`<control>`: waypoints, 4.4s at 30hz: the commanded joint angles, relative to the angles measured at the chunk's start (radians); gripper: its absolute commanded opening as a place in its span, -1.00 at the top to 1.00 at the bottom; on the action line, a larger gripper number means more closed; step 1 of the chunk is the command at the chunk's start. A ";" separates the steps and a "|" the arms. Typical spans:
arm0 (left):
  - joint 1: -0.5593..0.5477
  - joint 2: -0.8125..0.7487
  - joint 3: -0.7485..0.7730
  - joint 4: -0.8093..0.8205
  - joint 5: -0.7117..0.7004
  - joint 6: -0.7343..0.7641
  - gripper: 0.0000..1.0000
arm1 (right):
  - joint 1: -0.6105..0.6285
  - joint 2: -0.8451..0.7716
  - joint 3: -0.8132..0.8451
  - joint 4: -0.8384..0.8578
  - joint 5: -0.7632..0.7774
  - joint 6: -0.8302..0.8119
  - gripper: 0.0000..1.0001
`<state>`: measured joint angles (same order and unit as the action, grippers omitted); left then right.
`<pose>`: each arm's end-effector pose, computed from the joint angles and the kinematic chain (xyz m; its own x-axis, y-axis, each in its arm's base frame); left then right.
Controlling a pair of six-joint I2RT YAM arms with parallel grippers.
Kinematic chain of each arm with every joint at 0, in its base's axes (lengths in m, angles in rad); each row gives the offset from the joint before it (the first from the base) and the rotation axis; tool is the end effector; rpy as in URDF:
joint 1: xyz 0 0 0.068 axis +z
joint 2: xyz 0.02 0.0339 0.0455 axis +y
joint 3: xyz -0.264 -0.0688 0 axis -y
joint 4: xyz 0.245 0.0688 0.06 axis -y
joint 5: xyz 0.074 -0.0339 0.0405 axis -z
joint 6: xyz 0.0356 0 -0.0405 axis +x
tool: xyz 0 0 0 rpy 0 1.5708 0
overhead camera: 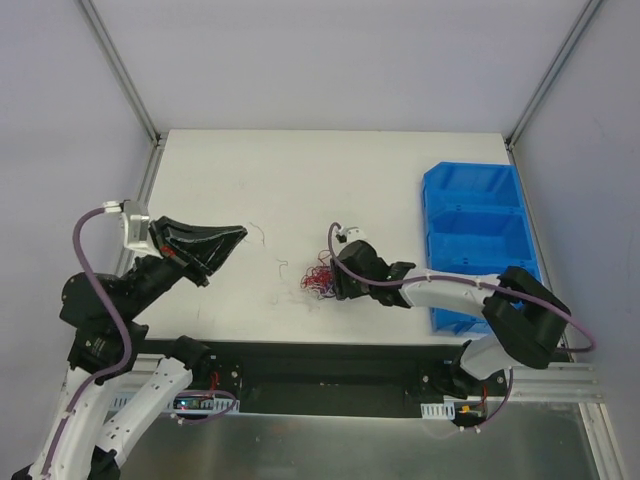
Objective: Untangle the cables
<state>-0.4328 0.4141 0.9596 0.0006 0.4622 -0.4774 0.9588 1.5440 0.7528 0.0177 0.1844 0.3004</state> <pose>0.0361 -0.0342 0.4531 0.0873 -0.4934 -0.8654 0.8573 0.4797 -0.1869 0.1810 0.2466 0.1692 -0.5992 -0.3473 -0.7213 -0.5778 0.8112 0.0893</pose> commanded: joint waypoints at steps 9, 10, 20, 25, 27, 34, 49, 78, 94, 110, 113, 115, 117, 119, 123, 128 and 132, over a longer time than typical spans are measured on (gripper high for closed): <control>-0.006 0.048 -0.102 0.009 0.049 -0.061 1.00 | 0.032 -0.438 -0.079 0.220 -0.413 -0.372 -0.74; -0.006 0.043 -0.108 0.009 0.044 -0.063 1.00 | 0.043 -0.435 -0.076 0.250 -0.422 -0.382 -0.74; -0.006 0.023 -0.101 0.004 0.056 -0.075 1.00 | 0.092 -0.371 -0.047 0.536 -0.419 -0.405 -0.75; -0.006 0.023 -0.108 0.004 0.055 -0.092 1.00 | 0.118 -0.311 0.032 0.536 -0.419 -0.389 -0.66; -0.006 0.032 -0.107 0.004 0.073 -0.092 1.00 | 0.120 -0.295 0.048 0.538 -0.378 -0.365 -0.58; -0.006 0.068 -0.117 0.004 0.052 -0.110 1.00 | 0.118 -0.280 0.128 0.397 -0.317 -0.303 0.99; -0.007 0.066 -0.525 0.443 0.030 -0.275 -0.23 | 0.041 -0.594 0.189 0.137 -0.336 -0.040 0.99; -0.376 0.937 -0.487 0.521 -0.393 -0.204 -0.17 | -0.003 -0.559 0.951 -0.298 -0.386 -0.121 0.99; -0.258 0.517 -0.570 0.154 -0.508 -0.178 -0.50 | -0.003 -0.633 1.019 -0.472 -0.031 -0.395 0.99; -0.254 0.270 -0.061 -0.112 -0.444 0.186 -0.98 | -0.114 -0.740 0.691 -0.712 0.458 -0.448 0.99; -0.254 0.314 0.031 -0.131 -0.432 0.265 -0.98 | -0.120 -0.785 0.691 -0.804 0.555 -0.454 0.99; -0.254 0.333 0.062 -0.131 -0.428 0.305 -0.98 | -0.123 -0.814 0.688 -0.866 0.604 -0.442 0.99; -0.254 0.348 0.076 -0.131 -0.427 0.348 -0.98 | -0.121 -0.843 0.668 -0.903 0.638 -0.423 0.99; -0.253 0.359 0.070 -0.129 -0.434 0.381 -0.98 | -0.123 -0.854 0.651 -0.946 0.694 -0.406 0.99; -0.242 0.344 0.025 -0.129 -0.398 0.402 -0.98 | -0.129 -0.835 0.642 -1.113 0.858 -0.344 0.99; -0.242 0.305 -0.030 -0.129 -0.404 0.427 -0.98 | -0.205 -0.817 0.582 -1.263 0.929 -0.174 0.99; -0.242 0.282 -0.039 -0.129 -0.410 0.436 -0.98 | -0.409 -0.794 0.511 -1.291 0.813 -0.109 0.99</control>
<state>-0.6853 0.7288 0.9234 -0.1532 0.0471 -0.0837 0.6930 0.7265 1.3113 -1.1770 1.0252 0.0860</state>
